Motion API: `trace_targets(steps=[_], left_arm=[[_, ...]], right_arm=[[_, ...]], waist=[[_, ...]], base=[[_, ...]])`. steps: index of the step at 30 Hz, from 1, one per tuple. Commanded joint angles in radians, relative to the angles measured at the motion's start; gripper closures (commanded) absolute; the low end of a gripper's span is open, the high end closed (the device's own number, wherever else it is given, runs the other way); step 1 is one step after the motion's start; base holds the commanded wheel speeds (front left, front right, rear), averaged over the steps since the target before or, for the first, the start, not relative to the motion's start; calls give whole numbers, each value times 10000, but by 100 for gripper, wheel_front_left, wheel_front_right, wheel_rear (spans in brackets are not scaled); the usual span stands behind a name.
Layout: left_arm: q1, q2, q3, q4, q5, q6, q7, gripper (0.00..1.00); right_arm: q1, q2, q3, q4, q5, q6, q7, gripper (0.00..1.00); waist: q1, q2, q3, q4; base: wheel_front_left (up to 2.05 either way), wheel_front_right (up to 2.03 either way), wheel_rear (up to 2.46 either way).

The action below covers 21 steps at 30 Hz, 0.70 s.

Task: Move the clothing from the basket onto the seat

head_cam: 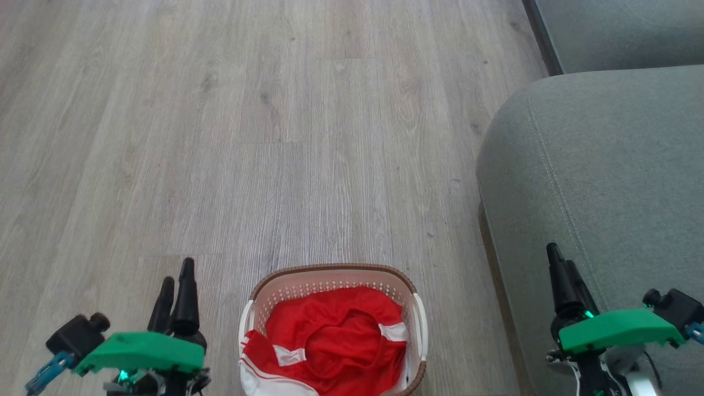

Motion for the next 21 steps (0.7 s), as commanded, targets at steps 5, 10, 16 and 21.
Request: trace_targets(steps=[5, 10, 16, 21], left_arm=[[-143, 142, 25, -485, 995, 110, -234, 0], [-74, 181, -25, -493, 1672, 209, -380, 0], [12, 212, -111, -504, 2446, 308, -556, 0], [91, 230, -176, -404, 3053, 356, -702, 0]], right_arm=[[-286, -83, 258, -464, -839, 48, -260, 0], [-280, -86, 370, -459, -1435, 51, -407, 0], [-274, -89, 536, -361, -2133, 56, -584, 0], [-276, -92, 647, -292, -2706, 59, -732, 0]], waist=[[0, -1, -10, -7], [0, -1, -17, -3], [0, -1, -29, -3], [0, -1, -26, 0]], base=[[0, 0, 0], [0, 0, 0], [0, 0, 0], [0, 0, 0]])
